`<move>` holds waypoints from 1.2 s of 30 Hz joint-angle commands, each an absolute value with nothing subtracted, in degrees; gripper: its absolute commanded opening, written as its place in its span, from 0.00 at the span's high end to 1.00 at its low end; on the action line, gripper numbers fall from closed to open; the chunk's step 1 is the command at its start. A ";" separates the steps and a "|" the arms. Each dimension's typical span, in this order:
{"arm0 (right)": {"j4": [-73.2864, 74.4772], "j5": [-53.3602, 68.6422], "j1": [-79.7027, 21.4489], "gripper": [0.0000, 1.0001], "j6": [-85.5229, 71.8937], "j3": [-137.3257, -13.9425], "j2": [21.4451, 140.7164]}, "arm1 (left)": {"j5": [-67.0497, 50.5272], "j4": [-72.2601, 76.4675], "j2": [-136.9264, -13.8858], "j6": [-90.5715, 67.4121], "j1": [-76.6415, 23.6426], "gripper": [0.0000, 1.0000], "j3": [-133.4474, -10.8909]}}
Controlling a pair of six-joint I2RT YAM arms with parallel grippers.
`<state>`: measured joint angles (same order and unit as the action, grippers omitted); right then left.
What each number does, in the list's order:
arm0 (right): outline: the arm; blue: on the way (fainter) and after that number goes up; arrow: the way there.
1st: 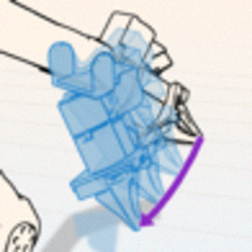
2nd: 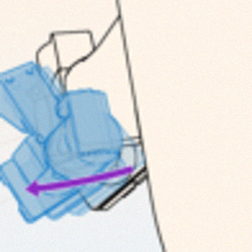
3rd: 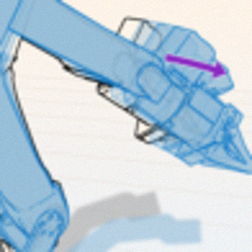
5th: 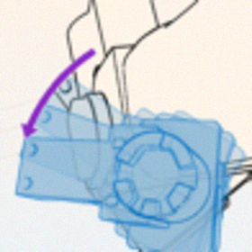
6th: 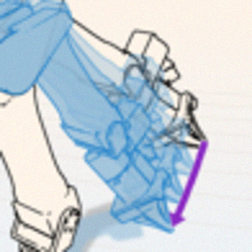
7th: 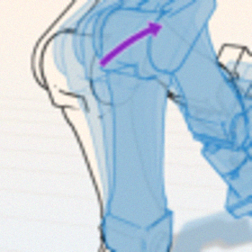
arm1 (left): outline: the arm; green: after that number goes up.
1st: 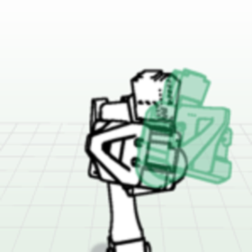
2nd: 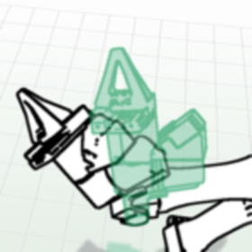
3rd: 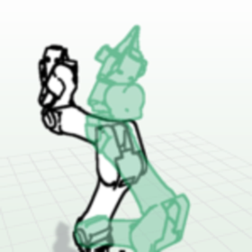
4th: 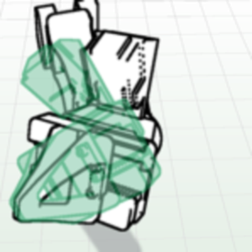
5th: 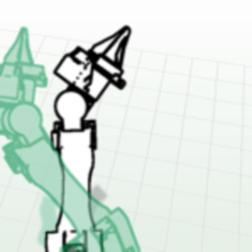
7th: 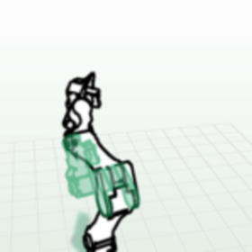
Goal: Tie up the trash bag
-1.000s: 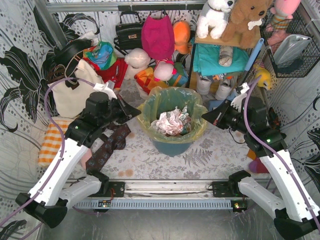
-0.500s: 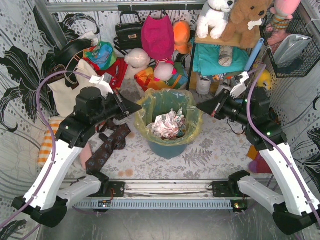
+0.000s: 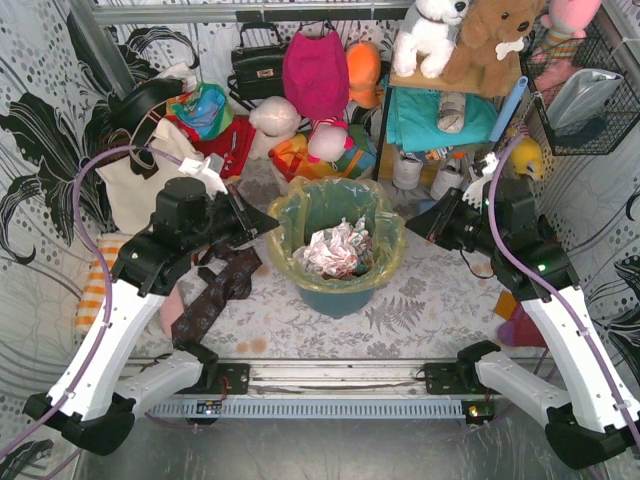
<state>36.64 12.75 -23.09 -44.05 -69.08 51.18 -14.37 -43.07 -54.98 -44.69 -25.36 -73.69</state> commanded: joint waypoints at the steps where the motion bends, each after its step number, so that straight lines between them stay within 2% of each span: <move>1: 41.23 10.30 -22.94 0.76 -40.95 -67.20 49.72 | -14.89 -43.39 -55.58 -42.95 -25.48 1.00 -70.37; 7: 35.30 16.61 -22.90 0.56 -42.86 -62.11 47.56 | -15.18 -43.95 -56.94 -41.65 -25.44 1.00 -67.11; 13: 37.27 15.85 -22.94 0.58 -41.78 -60.01 47.72 | -15.63 -42.97 -57.55 -41.71 -25.49 1.00 -66.38; 18: 41.81 13.53 -22.94 0.76 -40.86 -59.64 49.21 | -15.44 -43.79 -57.55 -41.33 -25.49 1.00 -66.87; 19: 43.12 12.45 -22.94 0.76 -40.65 -60.12 49.36 | -15.31 -43.91 -57.45 -41.38 -25.49 1.00 -66.88; 29: 43.75 15.82 -22.94 0.63 -40.66 -65.43 48.45 | -15.19 -44.18 -57.48 -41.48 -25.49 1.00 -67.56; 36: 45.51 18.77 -22.94 0.59 -40.71 -66.61 48.58 | -14.97 -44.34 -57.34 -41.63 -25.44 1.00 -68.04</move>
<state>43.97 17.21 -23.11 -41.08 -65.39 48.64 -15.51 -43.40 -57.25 -43.16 -25.41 -67.13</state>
